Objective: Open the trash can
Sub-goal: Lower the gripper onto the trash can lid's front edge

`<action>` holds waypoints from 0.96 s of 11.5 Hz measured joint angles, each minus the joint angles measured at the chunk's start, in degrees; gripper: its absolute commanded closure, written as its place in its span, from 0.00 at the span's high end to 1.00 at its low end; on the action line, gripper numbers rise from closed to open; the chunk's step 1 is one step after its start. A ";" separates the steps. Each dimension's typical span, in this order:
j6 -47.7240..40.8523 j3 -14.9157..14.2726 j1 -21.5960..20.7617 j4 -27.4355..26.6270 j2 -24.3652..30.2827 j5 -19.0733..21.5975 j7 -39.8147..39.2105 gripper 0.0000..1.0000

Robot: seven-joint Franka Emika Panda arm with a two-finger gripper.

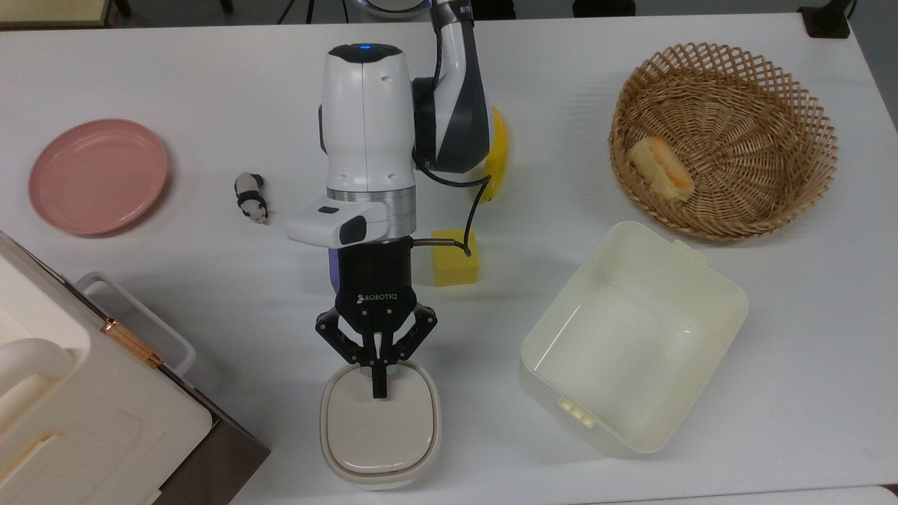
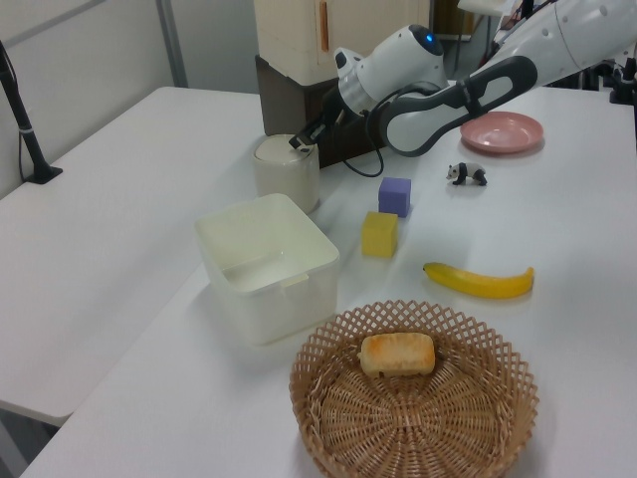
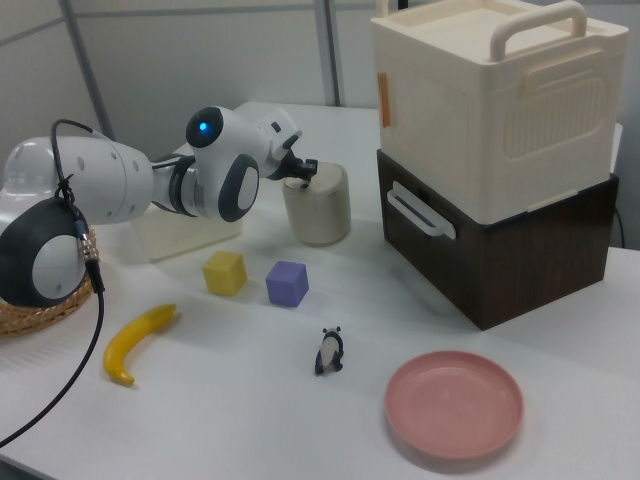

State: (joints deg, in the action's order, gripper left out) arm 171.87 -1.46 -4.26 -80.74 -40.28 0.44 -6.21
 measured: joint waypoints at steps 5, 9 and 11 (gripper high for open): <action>-3.09 0.01 -0.16 0.36 0.34 0.00 -0.05 0.00; -4.03 0.00 -0.12 0.32 0.59 0.19 0.37 0.00; -4.12 0.00 -0.12 0.40 0.81 0.22 1.81 0.00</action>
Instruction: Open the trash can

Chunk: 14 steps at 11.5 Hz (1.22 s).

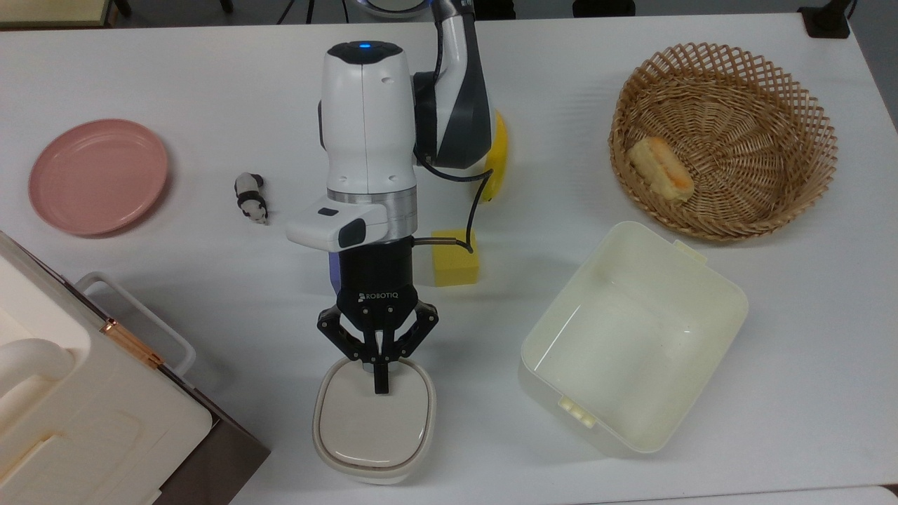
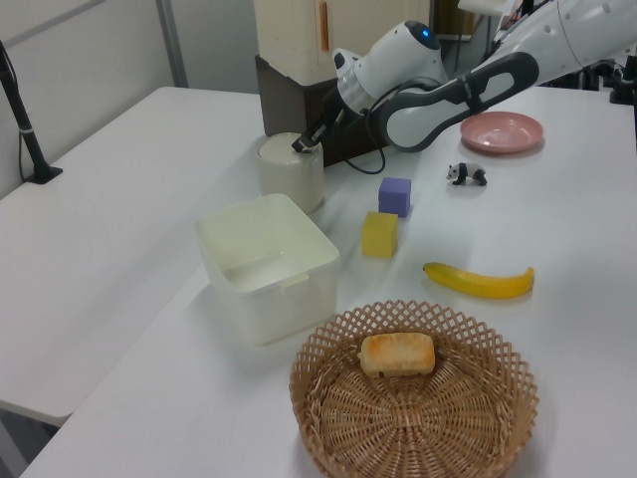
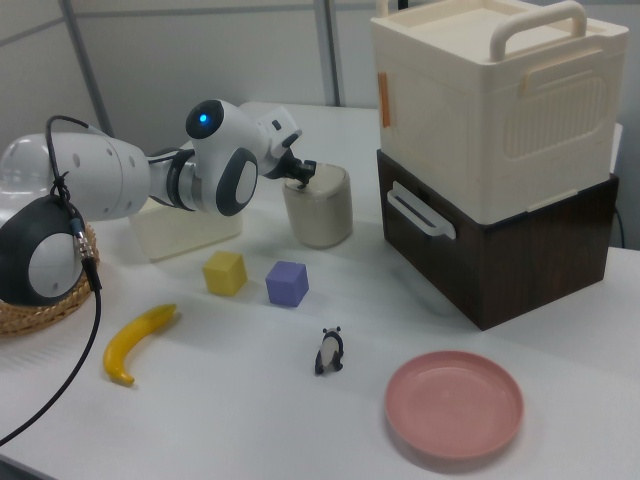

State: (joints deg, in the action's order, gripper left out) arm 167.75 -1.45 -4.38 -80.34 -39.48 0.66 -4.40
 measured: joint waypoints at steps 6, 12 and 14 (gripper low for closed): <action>-0.91 0.04 -0.35 0.31 5.36 0.98 2.64 0.00; -31.18 0.08 -0.43 -0.17 15.44 0.99 2.65 0.00; -42.30 0.08 -0.43 -1.32 19.07 0.99 2.65 0.00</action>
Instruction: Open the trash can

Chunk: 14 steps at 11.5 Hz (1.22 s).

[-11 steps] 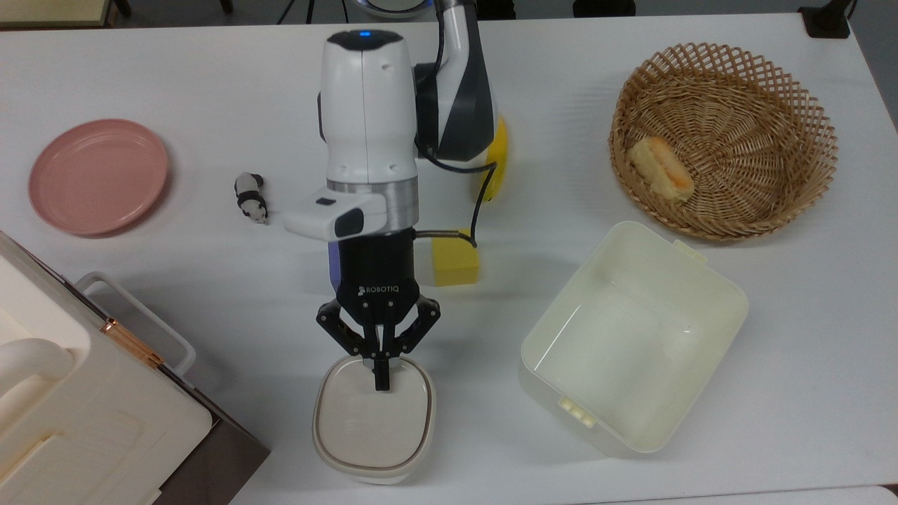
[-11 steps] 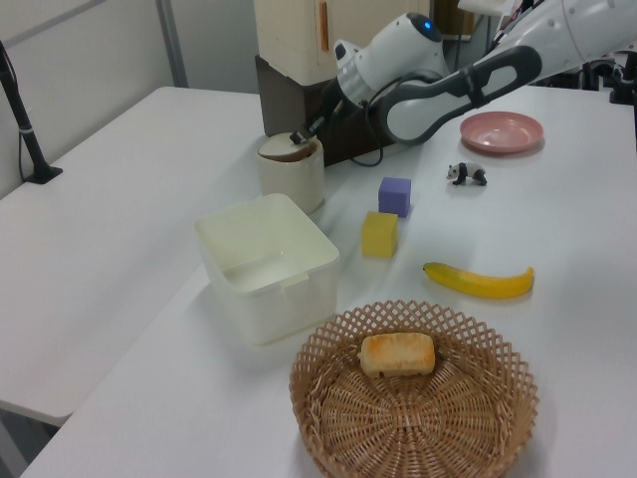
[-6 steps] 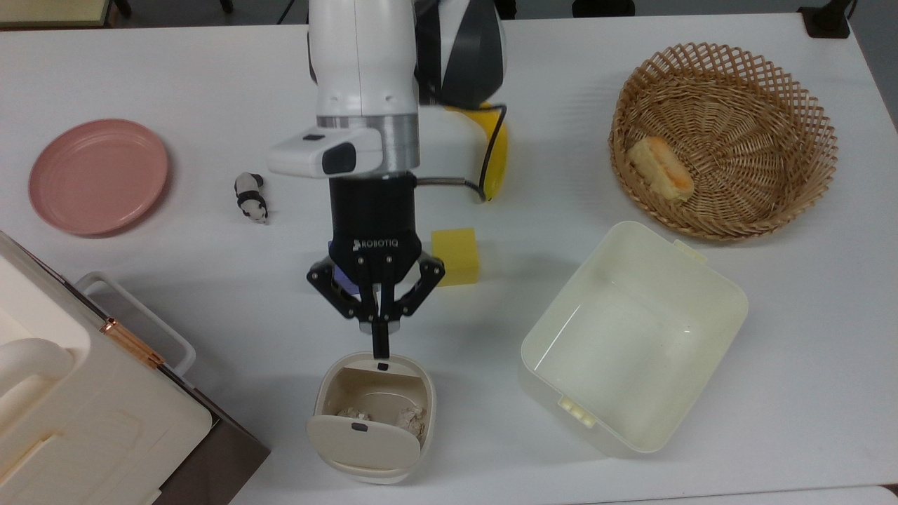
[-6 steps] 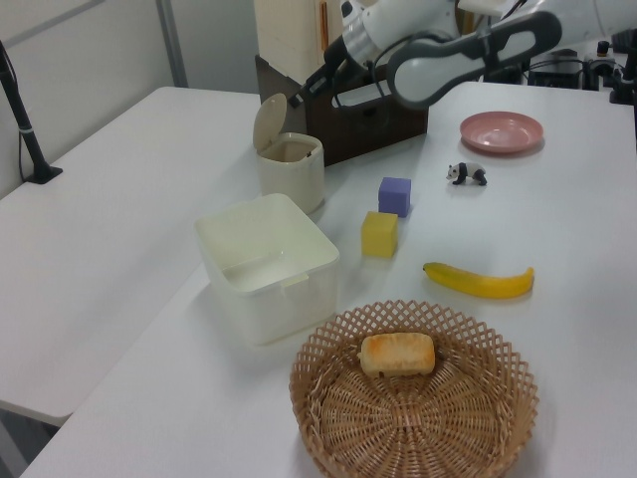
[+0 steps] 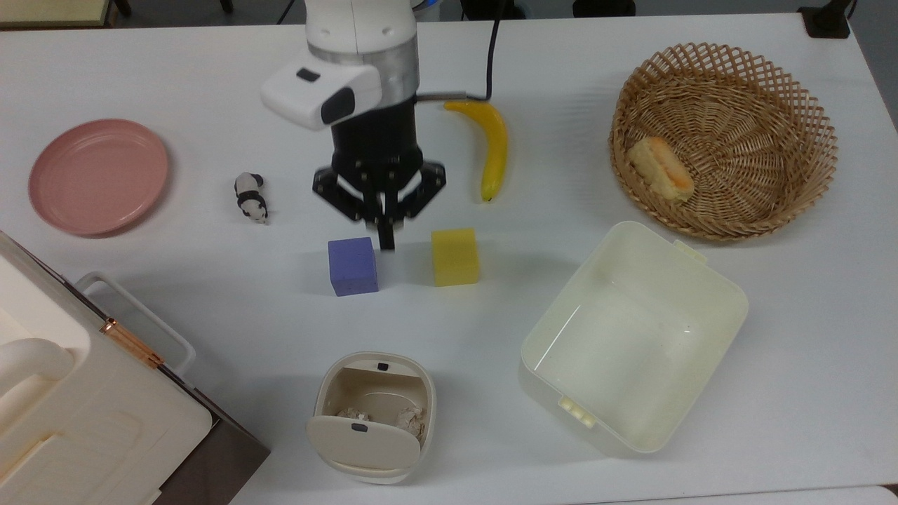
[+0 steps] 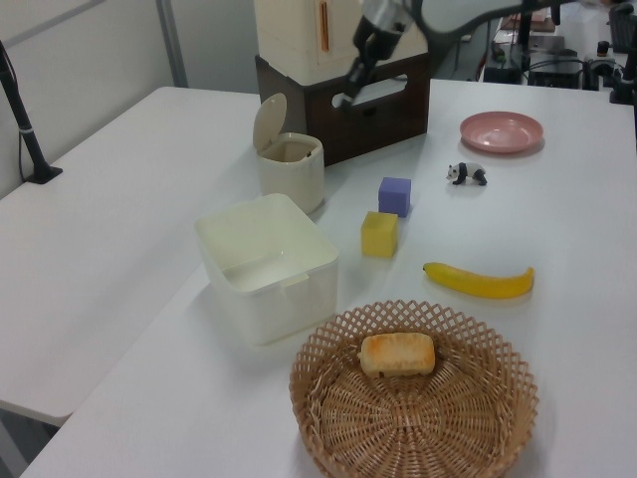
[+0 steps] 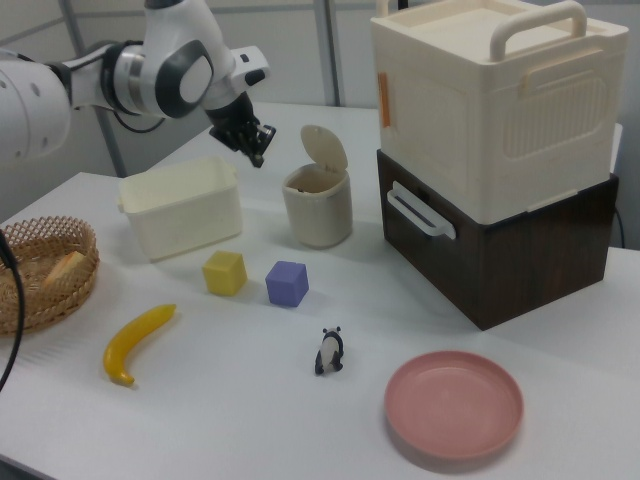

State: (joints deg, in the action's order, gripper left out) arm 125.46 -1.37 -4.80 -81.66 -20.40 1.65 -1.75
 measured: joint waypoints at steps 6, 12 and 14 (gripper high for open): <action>-18.02 -0.37 0.78 -9.50 10.80 -1.36 0.00 0.19; -25.87 -0.65 2.69 -10.39 16.65 -2.28 0.09 1.00; -25.87 -0.65 2.67 -10.75 16.58 -3.88 1.67 1.00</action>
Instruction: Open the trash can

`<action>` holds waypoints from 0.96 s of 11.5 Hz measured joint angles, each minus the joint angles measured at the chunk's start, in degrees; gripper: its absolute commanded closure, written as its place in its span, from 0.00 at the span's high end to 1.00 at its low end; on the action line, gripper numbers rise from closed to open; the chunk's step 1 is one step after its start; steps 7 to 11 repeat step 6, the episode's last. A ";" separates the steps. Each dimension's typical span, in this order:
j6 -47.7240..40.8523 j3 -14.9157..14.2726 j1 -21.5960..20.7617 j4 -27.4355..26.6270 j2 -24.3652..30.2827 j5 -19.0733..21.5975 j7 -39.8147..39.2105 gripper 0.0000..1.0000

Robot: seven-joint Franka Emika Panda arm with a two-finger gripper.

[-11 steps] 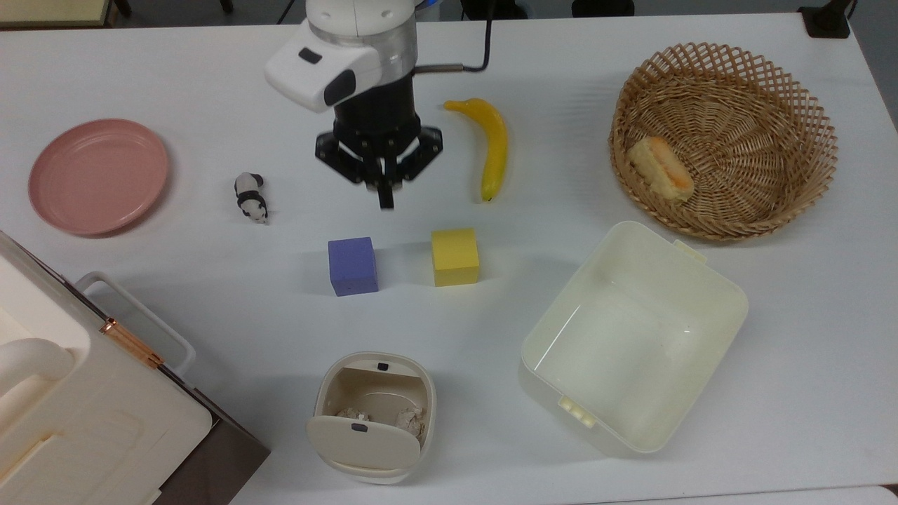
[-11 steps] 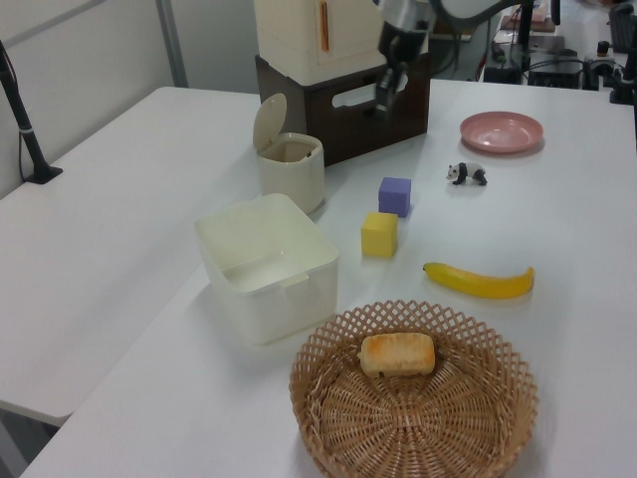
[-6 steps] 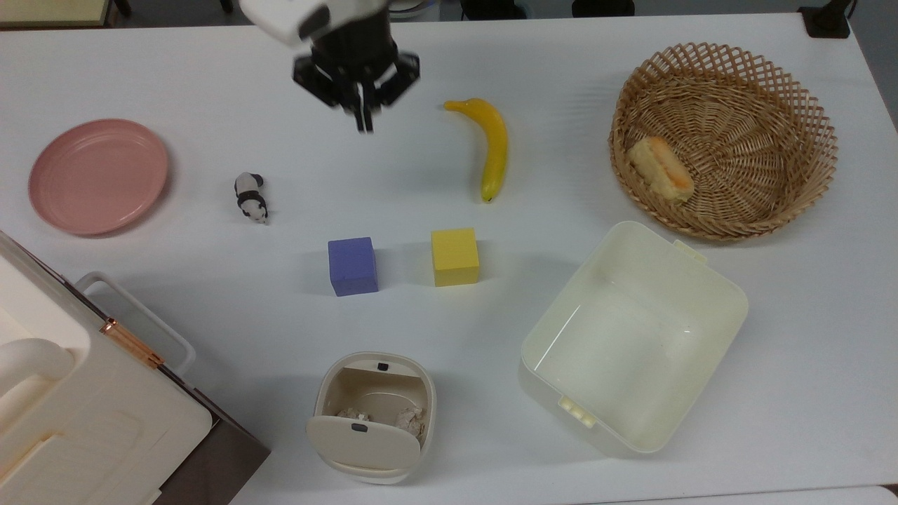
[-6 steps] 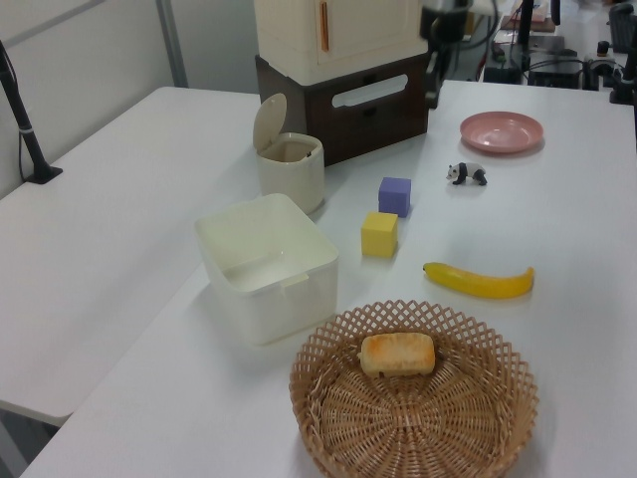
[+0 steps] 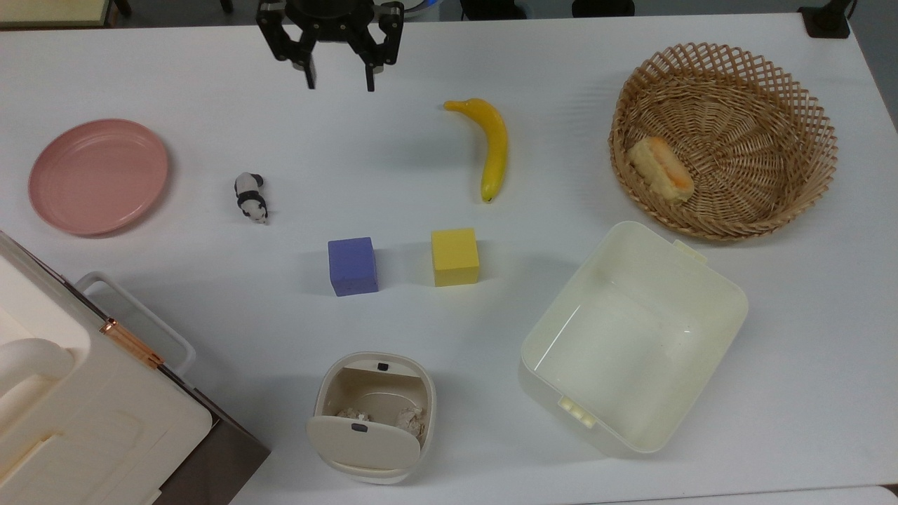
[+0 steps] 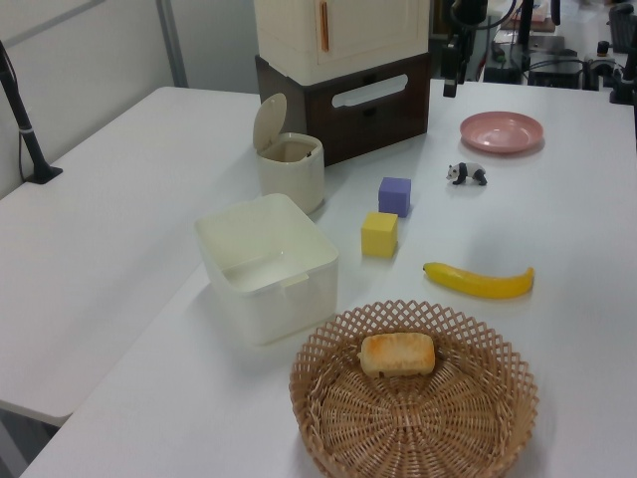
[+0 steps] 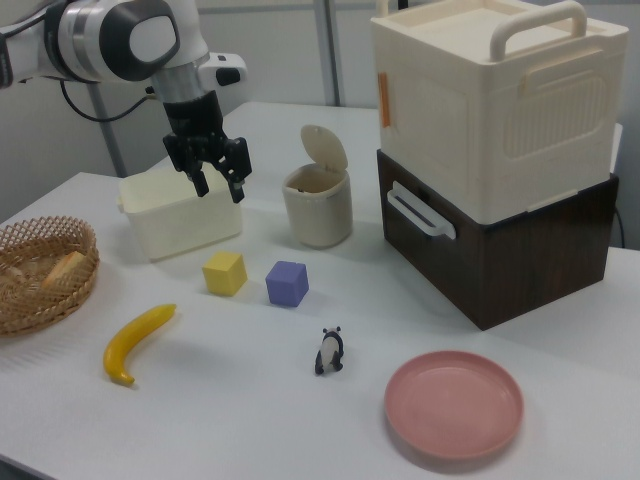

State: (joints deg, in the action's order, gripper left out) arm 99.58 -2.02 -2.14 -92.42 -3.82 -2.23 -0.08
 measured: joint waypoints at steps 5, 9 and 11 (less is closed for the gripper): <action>-3.35 0.07 -0.26 0.11 0.08 -1.33 1.70 1.00; -3.37 0.03 -0.17 0.15 0.14 -1.34 1.72 1.00; -3.37 0.03 -0.17 0.15 0.14 -1.34 1.72 1.00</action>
